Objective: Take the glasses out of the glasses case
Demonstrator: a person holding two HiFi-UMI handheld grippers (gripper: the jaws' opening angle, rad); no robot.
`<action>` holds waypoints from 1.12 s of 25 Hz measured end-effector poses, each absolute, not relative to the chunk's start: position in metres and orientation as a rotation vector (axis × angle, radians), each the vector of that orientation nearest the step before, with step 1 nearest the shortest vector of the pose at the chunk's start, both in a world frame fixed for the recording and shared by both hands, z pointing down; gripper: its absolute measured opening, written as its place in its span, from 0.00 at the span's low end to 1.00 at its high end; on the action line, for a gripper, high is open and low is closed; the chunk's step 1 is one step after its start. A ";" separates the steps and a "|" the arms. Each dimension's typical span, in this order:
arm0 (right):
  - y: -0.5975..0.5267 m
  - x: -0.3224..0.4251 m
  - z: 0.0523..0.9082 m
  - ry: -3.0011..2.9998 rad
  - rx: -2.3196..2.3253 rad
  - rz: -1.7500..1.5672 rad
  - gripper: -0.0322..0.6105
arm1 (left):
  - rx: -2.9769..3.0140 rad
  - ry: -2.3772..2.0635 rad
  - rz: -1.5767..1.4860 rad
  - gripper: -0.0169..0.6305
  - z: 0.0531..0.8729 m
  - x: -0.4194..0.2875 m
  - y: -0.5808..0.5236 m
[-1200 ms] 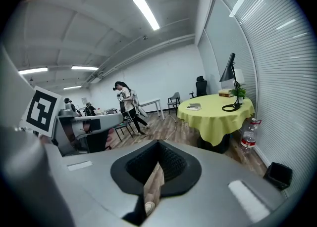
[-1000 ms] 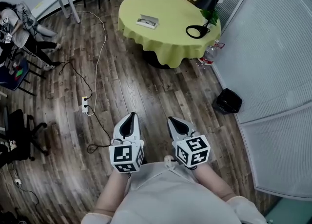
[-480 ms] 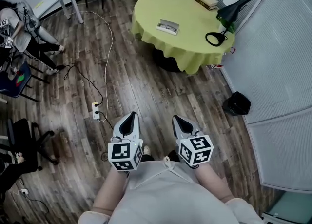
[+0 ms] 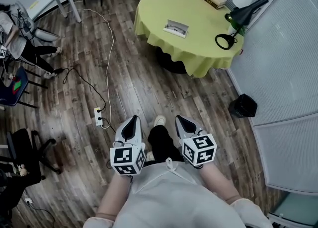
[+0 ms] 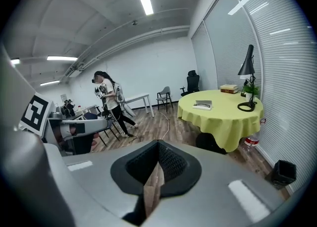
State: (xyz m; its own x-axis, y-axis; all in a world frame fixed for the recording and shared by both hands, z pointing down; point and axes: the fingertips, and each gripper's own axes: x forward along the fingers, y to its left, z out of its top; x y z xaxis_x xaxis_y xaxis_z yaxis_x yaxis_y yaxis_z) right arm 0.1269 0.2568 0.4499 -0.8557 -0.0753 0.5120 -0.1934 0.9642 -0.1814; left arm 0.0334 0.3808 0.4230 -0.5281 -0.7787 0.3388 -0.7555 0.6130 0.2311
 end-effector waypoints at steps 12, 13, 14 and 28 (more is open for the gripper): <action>0.150 -0.020 0.449 -2.594 0.124 0.291 0.05 | 1.239 -2.421 -0.006 0.04 0.417 -0.104 0.266; 0.137 -0.033 0.447 -2.598 0.121 0.292 0.05 | 1.250 -2.410 -0.004 0.04 0.418 -0.114 0.250; 0.123 -0.045 0.447 -2.600 0.122 0.295 0.05 | 1.262 -2.399 0.003 0.04 0.419 -0.124 0.235; -0.013 -0.135 0.455 -2.609 0.220 0.331 0.05 | 1.392 -2.302 0.027 0.04 0.423 -0.222 0.077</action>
